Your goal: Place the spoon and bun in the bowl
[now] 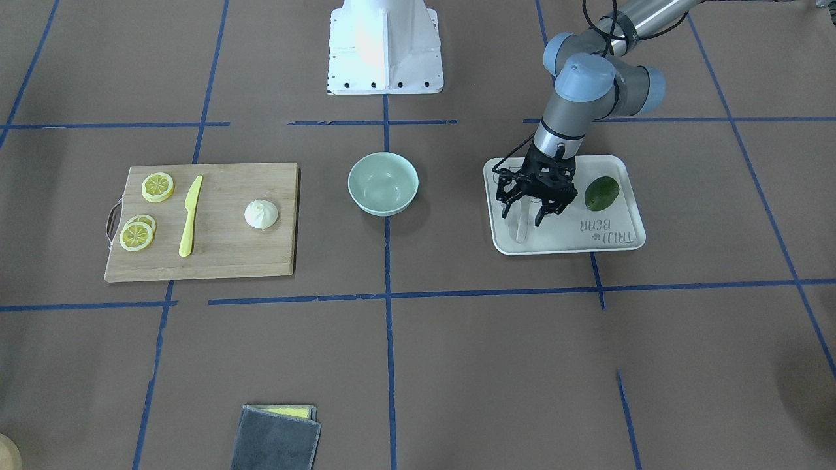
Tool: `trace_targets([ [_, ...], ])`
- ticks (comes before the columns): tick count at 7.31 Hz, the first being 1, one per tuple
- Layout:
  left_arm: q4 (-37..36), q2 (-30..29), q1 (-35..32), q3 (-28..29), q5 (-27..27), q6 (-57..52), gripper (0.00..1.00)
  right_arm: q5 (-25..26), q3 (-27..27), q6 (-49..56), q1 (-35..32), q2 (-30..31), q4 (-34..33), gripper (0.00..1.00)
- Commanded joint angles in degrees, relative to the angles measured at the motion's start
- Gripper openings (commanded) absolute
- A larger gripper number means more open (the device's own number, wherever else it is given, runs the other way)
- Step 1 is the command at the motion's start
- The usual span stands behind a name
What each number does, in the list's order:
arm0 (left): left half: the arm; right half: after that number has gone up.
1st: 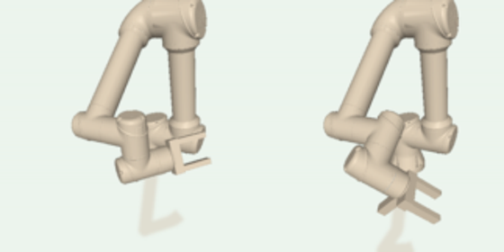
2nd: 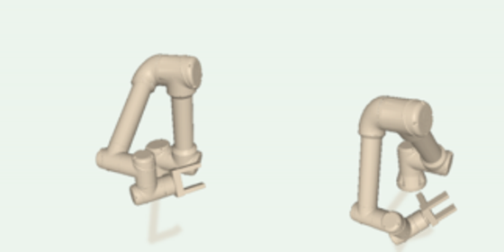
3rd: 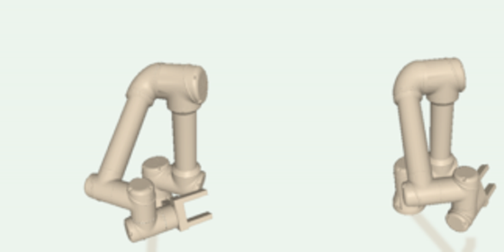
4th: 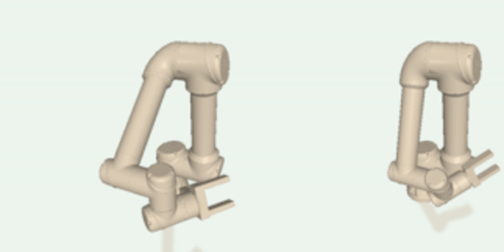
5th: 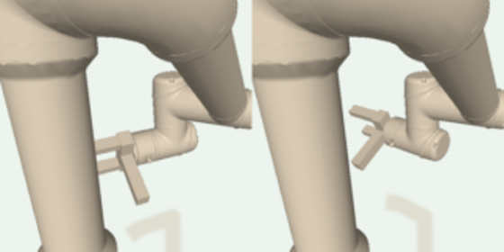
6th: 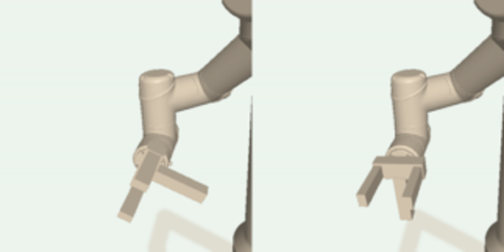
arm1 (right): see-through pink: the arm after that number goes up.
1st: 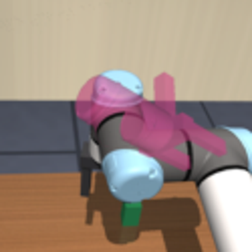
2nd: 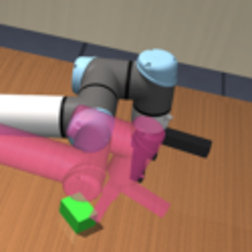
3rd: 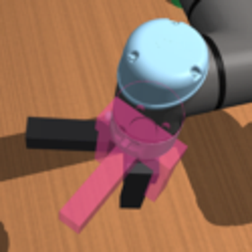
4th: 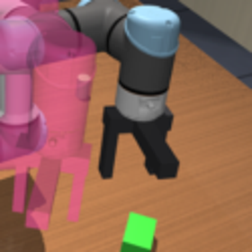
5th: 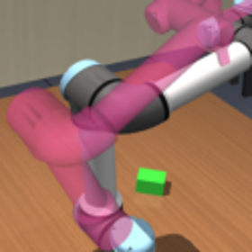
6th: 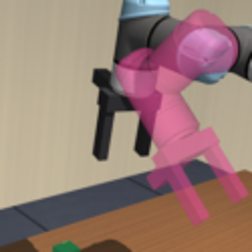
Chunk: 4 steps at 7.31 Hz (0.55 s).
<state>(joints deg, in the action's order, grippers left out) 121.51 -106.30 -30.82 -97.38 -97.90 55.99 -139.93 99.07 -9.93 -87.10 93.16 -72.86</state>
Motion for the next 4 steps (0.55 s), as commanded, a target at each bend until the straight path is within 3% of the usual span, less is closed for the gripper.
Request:
trace_targets([
  [1, 0.0, 0.4, 0.1, -0.3, 0.1, 0.0, 0.00, 0.0, 0.1, 0.0, 0.0, 0.0, 0.0, 1.00],
  [4, -0.1, 0.7, -0.5, -2.0, 0.0, -0.3, 0.00, -0.1, 0.2, 0.0, 0.0, -0.1, 0.0, 1.00],
])
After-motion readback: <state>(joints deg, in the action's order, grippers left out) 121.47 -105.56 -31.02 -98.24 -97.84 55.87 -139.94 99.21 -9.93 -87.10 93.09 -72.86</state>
